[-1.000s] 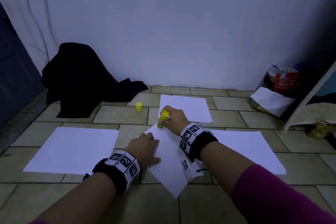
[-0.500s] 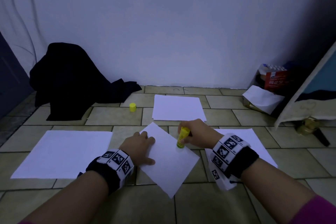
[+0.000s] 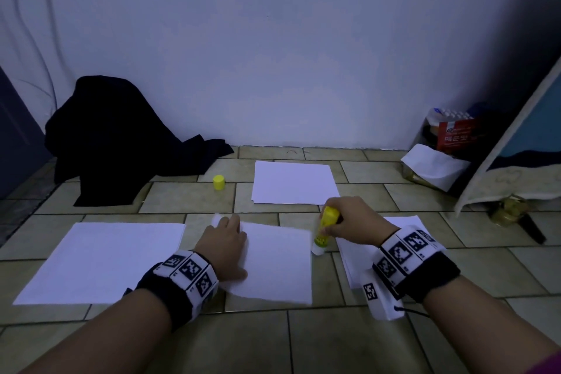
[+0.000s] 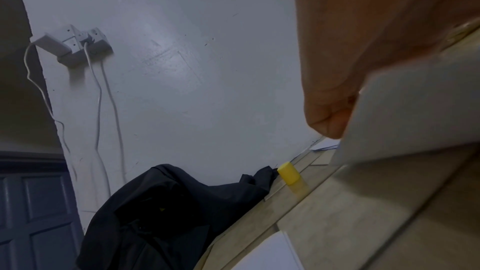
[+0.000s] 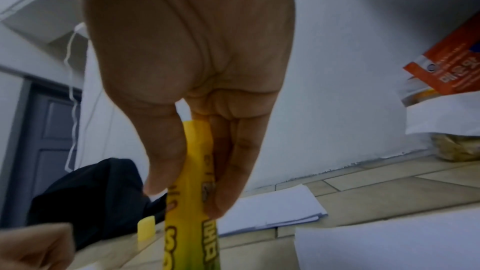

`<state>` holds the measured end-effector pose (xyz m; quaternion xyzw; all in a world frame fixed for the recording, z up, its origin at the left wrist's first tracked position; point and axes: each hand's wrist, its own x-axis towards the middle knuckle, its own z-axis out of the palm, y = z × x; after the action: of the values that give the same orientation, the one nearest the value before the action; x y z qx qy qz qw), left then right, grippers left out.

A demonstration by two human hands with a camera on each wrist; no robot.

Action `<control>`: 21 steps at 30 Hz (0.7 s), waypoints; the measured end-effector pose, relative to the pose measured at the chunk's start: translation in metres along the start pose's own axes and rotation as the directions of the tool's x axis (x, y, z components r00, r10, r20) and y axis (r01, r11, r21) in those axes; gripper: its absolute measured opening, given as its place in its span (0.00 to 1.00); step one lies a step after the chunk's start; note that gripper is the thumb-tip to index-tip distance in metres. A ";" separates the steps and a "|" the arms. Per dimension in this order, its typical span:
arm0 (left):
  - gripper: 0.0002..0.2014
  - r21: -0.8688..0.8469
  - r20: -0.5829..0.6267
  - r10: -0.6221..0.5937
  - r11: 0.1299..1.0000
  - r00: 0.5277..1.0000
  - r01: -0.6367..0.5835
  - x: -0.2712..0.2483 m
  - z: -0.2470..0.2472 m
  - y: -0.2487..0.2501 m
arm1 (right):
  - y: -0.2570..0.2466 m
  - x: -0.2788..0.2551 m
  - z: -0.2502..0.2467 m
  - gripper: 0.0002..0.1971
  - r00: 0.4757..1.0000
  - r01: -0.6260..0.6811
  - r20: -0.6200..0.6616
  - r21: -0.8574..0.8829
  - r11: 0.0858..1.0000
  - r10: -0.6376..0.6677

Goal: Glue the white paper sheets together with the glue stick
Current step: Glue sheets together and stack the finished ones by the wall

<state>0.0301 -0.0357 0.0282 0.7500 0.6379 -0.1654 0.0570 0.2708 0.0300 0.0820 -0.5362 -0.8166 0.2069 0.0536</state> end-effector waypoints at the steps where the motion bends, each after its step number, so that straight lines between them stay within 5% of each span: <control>1: 0.35 0.005 -0.001 -0.014 1.000 1.000 0.014 -0.002 0.000 0.001 | 0.000 0.004 0.000 0.14 0.999 -0.017 -0.041 0.063 0.998 0.020; 7: 0.37 -0.188 -0.029 0.175 0.966 0.984 -0.177 -0.006 0.007 0.009 | -0.011 0.028 0.012 0.12 0.986 -0.022 -0.155 0.229 0.973 0.058; 21: 0.36 -0.100 0.085 0.132 0.987 0.988 -0.123 -0.005 0.003 0.012 | -0.055 0.069 0.045 0.15 0.989 -0.019 -0.137 0.235 0.972 0.052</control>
<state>0.0403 -0.0432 0.0259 0.7774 0.5924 -0.1652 0.1320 0.1810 0.0609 0.0535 -0.5541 -0.7710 0.2636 0.1703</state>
